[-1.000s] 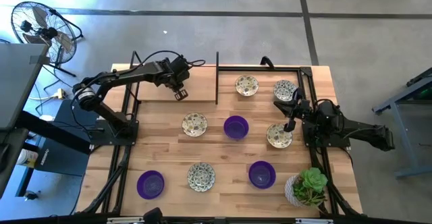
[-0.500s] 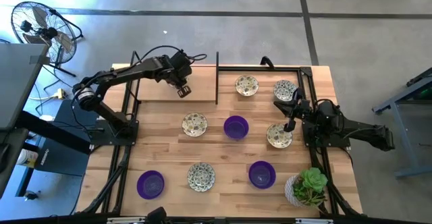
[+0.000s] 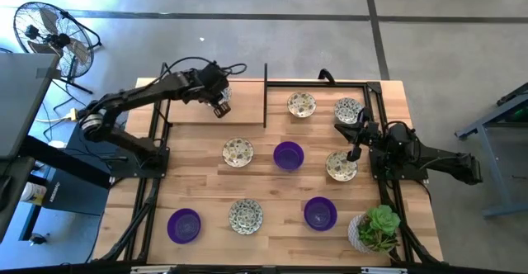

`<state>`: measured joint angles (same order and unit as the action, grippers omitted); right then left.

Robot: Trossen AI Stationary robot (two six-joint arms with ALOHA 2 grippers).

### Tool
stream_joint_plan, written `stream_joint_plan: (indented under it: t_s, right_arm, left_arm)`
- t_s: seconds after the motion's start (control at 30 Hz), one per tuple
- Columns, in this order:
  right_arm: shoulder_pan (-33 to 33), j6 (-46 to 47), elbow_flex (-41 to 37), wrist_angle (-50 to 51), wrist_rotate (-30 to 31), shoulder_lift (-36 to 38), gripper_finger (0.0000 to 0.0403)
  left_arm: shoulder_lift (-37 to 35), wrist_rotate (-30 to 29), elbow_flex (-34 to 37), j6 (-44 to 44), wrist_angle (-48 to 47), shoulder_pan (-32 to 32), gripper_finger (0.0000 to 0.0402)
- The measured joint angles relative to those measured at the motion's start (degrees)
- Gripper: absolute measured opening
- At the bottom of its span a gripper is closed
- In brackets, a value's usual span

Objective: Pick & Place Mini bowls
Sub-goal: Put the bottom right yellow bowl on the shelf

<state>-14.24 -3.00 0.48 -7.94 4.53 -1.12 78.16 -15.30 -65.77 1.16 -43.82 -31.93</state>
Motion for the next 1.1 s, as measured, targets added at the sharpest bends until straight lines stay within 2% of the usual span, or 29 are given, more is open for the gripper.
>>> stream_joint_plan:
  t_s: [0.1, 0.23, 0.4, 0.63, 0.97, 1.1]
  right_arm:
    - [0.0, 0.0, 0.0, 0.0, 0.0, 0.0, 0.0000]
    - [0.0, 0.0, 0.0, 0.0, 0.0, 0.0, 0.0000]
    - [0.0, 0.0, 0.0, 0.0, 0.0, 0.0, 0.0000]
    - [0.0, 0.0, 0.0, 0.0, 0.0, 0.0, 0.0000]
    - [0.0, 0.0, 0.0, 0.0, 0.0, 0.0, 0.0000]
    - [0.0, 0.0, 0.0, 0.0, 0.0, 0.0, 0.0000]
  left_arm:
    - [-6.2, -2.3, 2.7, -2.5, 4.3, 4.3, 0.0001]
    - [-13.3, -2.0, 9.9, -7.5, 12.7, 10.6, 0.0001]
    - [-17.5, -1.8, 19.0, -9.4, 25.2, 20.2, 0.0001]
    - [-15.2, -2.1, 25.6, -9.1, 42.0, 30.9, 0.0000]
    - [-8.1, -3.8, 26.2, -7.1, 50.8, 41.9, 0.0000]
    - [-5.3, -4.9, 26.5, -5.6, 56.1, 44.0, 0.0000]
